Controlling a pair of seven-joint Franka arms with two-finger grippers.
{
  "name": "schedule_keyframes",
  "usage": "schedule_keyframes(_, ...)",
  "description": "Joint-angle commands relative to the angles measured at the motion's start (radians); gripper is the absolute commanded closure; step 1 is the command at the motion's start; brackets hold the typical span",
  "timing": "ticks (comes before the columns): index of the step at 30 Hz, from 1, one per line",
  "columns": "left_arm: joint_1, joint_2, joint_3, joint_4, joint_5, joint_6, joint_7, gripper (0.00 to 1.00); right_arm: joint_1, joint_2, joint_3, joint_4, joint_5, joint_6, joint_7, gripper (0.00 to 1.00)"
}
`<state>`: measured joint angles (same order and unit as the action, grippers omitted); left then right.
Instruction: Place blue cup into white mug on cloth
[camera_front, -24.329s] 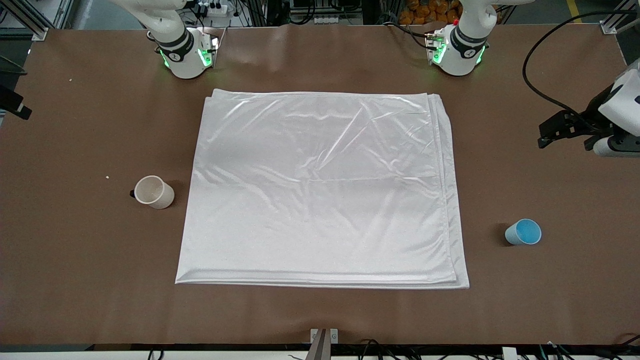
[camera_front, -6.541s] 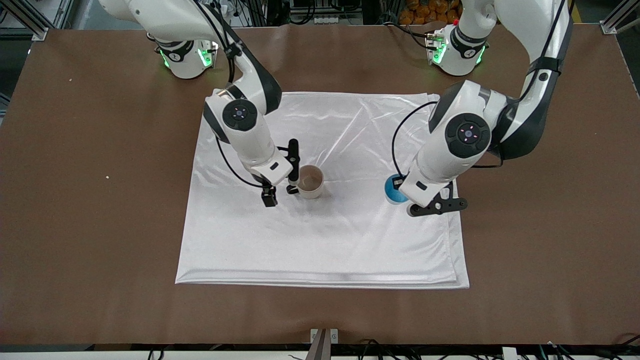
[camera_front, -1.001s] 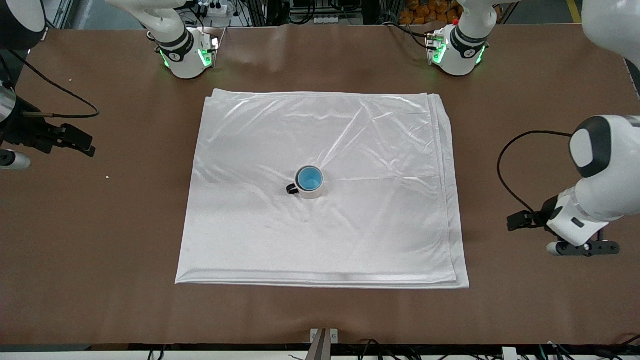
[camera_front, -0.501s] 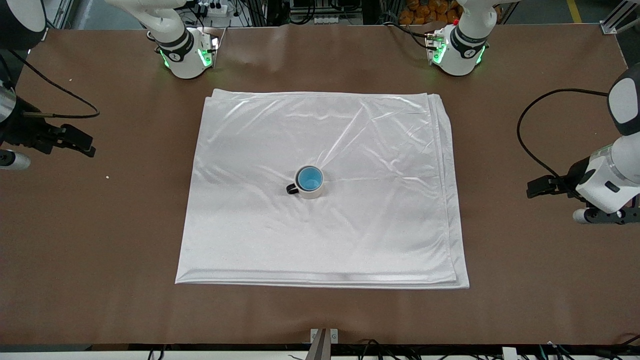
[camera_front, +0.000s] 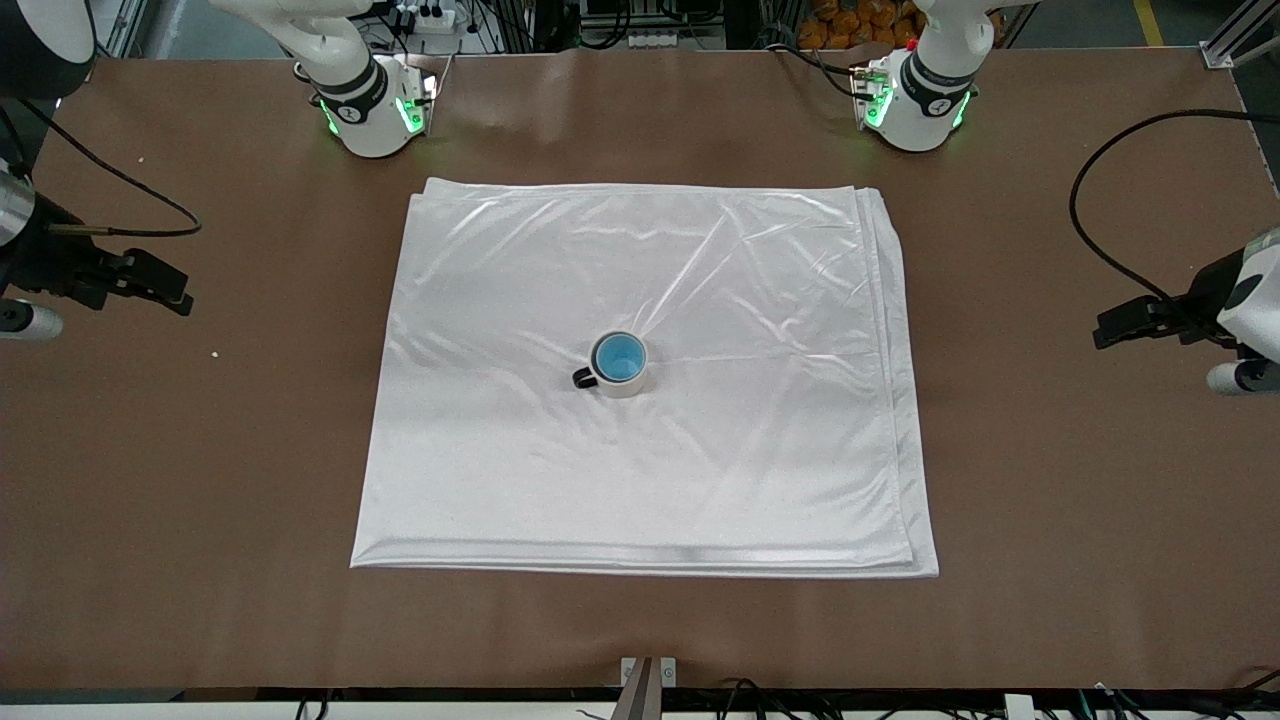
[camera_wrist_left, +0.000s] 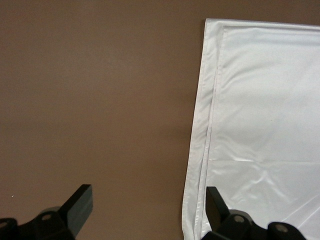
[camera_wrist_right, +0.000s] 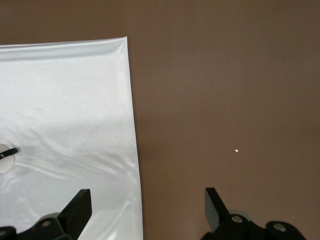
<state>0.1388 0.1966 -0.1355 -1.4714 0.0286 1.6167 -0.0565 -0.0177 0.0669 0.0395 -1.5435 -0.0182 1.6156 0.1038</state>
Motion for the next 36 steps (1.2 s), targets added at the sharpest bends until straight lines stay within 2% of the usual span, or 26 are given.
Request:
schedule_keyframes(1, -0.073, -0.048, 0.08, -0.02, -0.026, -0.017, 0.02, 0.0, -0.011, 0.011, 0.002, 0.019, 0.038, 0.012, 0.011, 0.0)
schedule_keyframes(10, -0.136, -0.086, 0.134, -0.02, -0.042, -0.023, 0.018, 0.0, -0.021, 0.011, 0.002, 0.019, 0.04, 0.013, 0.011, 0.0)
schedule_keyframes(27, -0.189, -0.108, 0.14, -0.018, -0.018, -0.072, 0.006, 0.0, -0.035, 0.011, 0.002, 0.017, 0.038, 0.012, 0.01, 0.0)
schedule_keyframes(36, -0.173, -0.106, 0.132, -0.018, -0.018, -0.072, 0.007, 0.0, -0.038, 0.011, 0.0, 0.016, 0.038, 0.013, 0.008, 0.0)
